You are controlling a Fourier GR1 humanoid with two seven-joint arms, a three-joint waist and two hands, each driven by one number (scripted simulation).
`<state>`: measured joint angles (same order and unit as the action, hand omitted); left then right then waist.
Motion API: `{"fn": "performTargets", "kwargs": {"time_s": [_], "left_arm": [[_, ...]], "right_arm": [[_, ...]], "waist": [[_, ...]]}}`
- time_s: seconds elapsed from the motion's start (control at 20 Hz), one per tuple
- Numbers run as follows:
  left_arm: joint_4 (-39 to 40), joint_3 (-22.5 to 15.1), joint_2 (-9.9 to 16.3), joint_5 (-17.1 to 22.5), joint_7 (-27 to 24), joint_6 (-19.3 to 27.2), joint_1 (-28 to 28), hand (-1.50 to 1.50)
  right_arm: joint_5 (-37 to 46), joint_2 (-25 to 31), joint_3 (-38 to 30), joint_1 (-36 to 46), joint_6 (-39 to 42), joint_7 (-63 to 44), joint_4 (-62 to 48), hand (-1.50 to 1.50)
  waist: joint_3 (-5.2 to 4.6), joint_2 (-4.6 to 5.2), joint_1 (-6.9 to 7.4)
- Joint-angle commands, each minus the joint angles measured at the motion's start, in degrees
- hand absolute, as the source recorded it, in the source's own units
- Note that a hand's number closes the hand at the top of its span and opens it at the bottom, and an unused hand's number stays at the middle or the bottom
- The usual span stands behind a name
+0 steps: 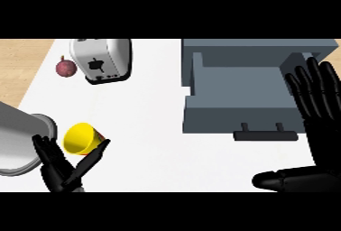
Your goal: Pick up the cup, place it into the drawer and close the drawer
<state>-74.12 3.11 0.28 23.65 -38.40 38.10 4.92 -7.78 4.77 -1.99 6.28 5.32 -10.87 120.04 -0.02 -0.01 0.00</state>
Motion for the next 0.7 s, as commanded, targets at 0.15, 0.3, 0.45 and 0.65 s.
{"fn": "performTargets", "kwargs": {"time_s": [0.15,0.3,0.45,0.65], "left_arm": [[6.41,2.03,-0.28,1.97,-2.93,-0.9,-3.53,-1.5],[6.39,1.64,-0.26,3.53,-6.5,-3.72,0.74,-1.5],[11.35,5.15,0.04,2.67,-7.0,-6.1,-2.65,-1.5],[18.92,6.85,0.34,3.53,-10.83,-8.7,-6.64,-1.5]], "right_arm": [[3.63,-1.61,3.06,-0.16,-1.05,0.8,-0.63,-1.5],[1.68,-2.41,3.05,-2.85,-0.24,1.67,1.04,-1.5],[-0.06,-0.28,0.75,-3.28,1.72,0.02,2.21,-1.5],[-2.07,0.37,-1.02,-1.46,2.36,0.14,1.89,-1.5]], "waist": [[0.02,-0.01,0.01],[0.02,-0.03,0.04],[0.02,-0.02,-0.03],[0.02,-0.01,-0.05]]}}
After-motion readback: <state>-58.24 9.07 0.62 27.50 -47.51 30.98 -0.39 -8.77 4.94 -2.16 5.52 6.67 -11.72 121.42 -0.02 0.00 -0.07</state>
